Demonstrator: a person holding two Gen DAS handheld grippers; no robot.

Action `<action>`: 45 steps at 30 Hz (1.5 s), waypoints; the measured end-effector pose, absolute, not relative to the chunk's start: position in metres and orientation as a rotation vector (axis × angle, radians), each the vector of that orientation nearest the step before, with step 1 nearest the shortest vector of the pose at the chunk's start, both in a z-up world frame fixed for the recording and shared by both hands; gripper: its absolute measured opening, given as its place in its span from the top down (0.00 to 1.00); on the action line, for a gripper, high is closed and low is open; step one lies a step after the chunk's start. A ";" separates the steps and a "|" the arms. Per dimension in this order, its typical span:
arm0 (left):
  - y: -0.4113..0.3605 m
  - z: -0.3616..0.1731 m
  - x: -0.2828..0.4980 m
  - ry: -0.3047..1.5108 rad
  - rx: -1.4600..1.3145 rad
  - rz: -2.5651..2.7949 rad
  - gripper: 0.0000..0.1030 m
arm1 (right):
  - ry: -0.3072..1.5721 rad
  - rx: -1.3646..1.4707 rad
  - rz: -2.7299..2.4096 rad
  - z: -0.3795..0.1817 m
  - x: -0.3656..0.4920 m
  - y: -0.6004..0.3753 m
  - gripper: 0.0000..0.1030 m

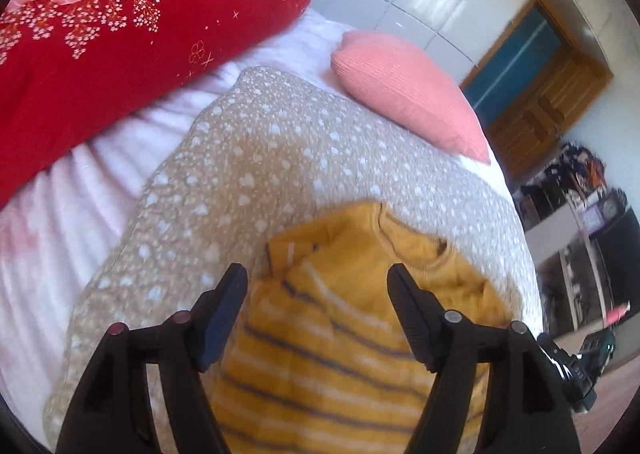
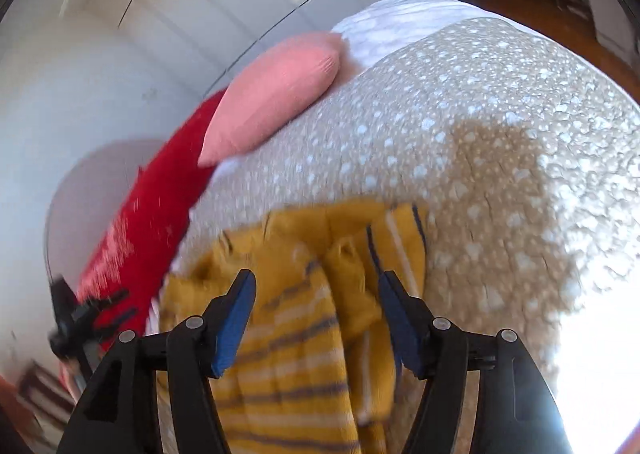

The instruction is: Fold small clothes

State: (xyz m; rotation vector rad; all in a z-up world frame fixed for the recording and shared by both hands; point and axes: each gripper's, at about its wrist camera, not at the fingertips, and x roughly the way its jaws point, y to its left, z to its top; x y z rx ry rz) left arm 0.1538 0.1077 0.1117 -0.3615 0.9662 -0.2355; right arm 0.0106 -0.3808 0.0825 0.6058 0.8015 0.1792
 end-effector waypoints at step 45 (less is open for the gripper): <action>0.145 0.006 0.055 0.816 -0.368 -0.025 0.24 | 1.108 0.070 0.297 0.027 0.204 -0.059 0.75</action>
